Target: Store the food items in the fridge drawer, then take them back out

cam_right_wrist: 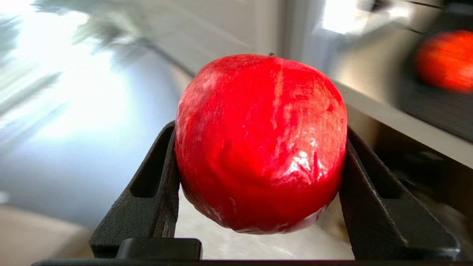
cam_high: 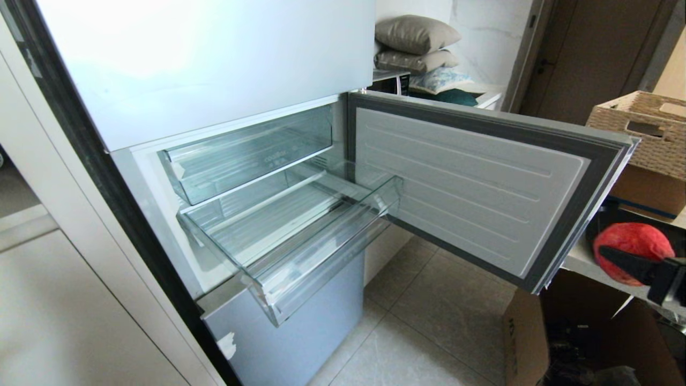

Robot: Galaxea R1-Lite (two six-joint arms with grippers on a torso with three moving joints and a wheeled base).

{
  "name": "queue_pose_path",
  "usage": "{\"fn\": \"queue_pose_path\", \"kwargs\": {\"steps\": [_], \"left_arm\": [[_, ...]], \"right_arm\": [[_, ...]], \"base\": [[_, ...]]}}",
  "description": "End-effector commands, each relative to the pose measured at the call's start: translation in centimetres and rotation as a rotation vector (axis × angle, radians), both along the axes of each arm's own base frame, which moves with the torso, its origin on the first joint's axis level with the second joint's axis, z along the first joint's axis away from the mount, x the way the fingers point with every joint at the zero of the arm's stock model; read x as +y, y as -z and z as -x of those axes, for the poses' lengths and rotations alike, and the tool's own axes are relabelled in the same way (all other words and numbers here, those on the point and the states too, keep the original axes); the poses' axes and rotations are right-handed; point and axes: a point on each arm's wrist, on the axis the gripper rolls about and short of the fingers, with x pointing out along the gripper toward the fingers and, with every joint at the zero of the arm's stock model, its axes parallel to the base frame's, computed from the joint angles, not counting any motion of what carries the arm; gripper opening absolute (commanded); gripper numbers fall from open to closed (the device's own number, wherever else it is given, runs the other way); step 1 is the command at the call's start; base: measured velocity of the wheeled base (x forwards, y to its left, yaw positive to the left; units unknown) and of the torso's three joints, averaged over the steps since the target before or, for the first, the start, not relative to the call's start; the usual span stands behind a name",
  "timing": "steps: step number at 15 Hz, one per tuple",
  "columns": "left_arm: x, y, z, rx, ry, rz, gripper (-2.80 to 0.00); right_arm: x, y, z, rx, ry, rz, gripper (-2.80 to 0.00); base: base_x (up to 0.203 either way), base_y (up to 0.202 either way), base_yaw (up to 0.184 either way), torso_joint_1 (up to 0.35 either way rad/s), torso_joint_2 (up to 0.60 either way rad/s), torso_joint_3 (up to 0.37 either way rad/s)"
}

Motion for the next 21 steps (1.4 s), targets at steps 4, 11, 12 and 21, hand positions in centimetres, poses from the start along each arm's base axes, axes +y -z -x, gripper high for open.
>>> {"fn": "queue_pose_path", "kwargs": {"steps": [4,11,12,21], "left_arm": [[0.0,0.0,0.0,0.002,0.000,0.000,-2.80],[0.0,0.0,0.0,0.002,0.000,0.000,-2.80],[0.0,0.0,0.0,0.002,0.000,0.000,-2.80],[0.0,0.0,0.0,0.002,0.000,0.000,-2.80]], "right_arm": [[6.3,-0.4,-7.3,0.005,-0.117,-0.026,-2.80],[15.8,3.1,-17.6,-0.076,-0.245,-0.038,-2.80],[17.6,3.0,-18.5,-0.125,-0.269,-0.051,-2.80],[21.7,-0.8,-16.8,-0.214,-0.298,-0.058,-2.80]], "base": [[0.000,0.000,0.000,0.000,0.00,0.000],[0.000,0.000,0.000,0.000,0.00,0.000],[0.000,0.000,0.000,0.000,0.00,0.000],[0.000,0.000,0.000,0.000,0.00,0.000]]}}
